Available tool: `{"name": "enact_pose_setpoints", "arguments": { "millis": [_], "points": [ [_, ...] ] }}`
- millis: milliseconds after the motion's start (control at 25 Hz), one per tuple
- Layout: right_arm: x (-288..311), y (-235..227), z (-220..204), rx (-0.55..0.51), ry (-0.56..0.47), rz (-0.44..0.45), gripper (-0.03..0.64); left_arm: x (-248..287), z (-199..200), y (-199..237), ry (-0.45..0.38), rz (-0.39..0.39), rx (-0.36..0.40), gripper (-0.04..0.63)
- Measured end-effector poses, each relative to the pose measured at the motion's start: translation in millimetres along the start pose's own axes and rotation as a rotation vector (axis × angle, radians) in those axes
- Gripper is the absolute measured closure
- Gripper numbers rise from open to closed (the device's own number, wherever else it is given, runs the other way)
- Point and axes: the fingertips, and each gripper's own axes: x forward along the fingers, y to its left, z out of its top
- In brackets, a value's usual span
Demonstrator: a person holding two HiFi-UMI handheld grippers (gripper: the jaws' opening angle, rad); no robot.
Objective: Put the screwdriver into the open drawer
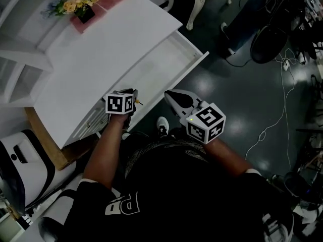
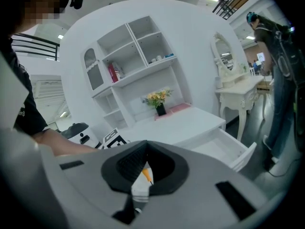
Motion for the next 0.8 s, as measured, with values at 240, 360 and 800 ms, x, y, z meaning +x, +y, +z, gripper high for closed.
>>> {"name": "enact_pose_setpoints", "arguments": {
  "millis": [240,360,800],
  "points": [
    [-3,-12,-6,0.011,0.022,-0.019,0.606,19,7,6,-0.016,-0.022,-0.108,0.515],
    [-5,-16,-12,0.019,0.034,-0.026,0.606,27,7,9,-0.013,-0.012,-0.119,0.515],
    [-5,-26,-19,0.047,0.051,-0.041,0.606,50,13,38,-0.049,0.098,-0.109,0.511]
  ]
}}
